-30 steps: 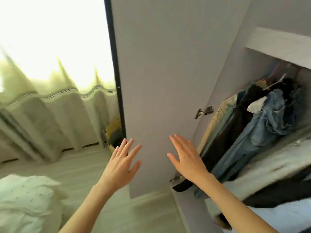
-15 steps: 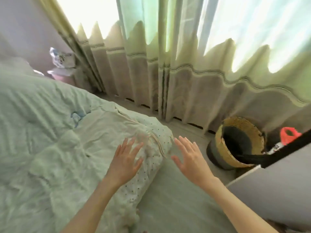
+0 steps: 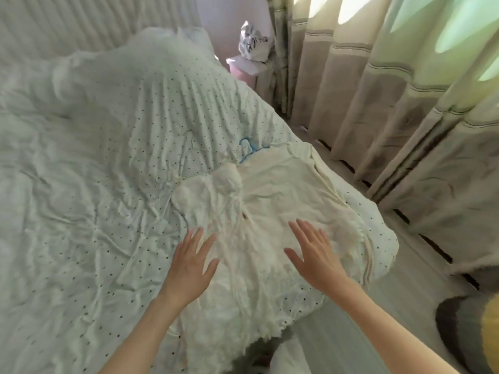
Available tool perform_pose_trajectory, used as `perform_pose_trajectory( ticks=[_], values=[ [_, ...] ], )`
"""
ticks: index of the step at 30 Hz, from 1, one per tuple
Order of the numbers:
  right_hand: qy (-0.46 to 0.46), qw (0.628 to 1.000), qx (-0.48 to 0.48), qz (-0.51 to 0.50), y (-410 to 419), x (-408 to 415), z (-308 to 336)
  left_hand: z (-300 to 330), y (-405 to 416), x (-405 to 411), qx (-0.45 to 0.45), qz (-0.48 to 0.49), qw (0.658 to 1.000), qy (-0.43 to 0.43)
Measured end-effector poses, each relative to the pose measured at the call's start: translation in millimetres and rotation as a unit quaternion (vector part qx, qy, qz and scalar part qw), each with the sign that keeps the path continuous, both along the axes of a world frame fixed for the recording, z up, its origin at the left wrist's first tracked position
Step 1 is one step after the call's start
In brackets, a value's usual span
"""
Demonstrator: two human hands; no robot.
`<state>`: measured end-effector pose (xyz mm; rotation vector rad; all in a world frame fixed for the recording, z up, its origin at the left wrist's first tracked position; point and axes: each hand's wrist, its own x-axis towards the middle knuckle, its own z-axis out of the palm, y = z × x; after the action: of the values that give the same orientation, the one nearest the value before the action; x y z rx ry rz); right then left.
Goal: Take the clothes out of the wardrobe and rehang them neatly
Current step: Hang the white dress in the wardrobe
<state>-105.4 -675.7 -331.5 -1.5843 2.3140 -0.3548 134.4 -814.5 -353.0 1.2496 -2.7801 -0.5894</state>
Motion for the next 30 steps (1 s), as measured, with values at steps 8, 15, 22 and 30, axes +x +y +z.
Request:
perform_pose_trajectory(
  ticks=[8,15,22,30],
  values=[
    [0.005,0.993,0.004,0.121,-134,-42,-35,-37,-88,-23,0.052,0.108,0.990,-0.080],
    [0.034,0.980,0.104,0.166,-278,-92,-88,-92,-156,-56,0.113,0.127,0.976,-0.139],
    [0.096,0.967,0.140,0.192,-426,-126,-148,-140,-291,-58,0.068,0.177,0.964,-0.188],
    [0.091,0.971,0.153,0.157,-551,-139,-226,-219,-435,-56,0.032,0.171,0.964,-0.200]
  ],
)
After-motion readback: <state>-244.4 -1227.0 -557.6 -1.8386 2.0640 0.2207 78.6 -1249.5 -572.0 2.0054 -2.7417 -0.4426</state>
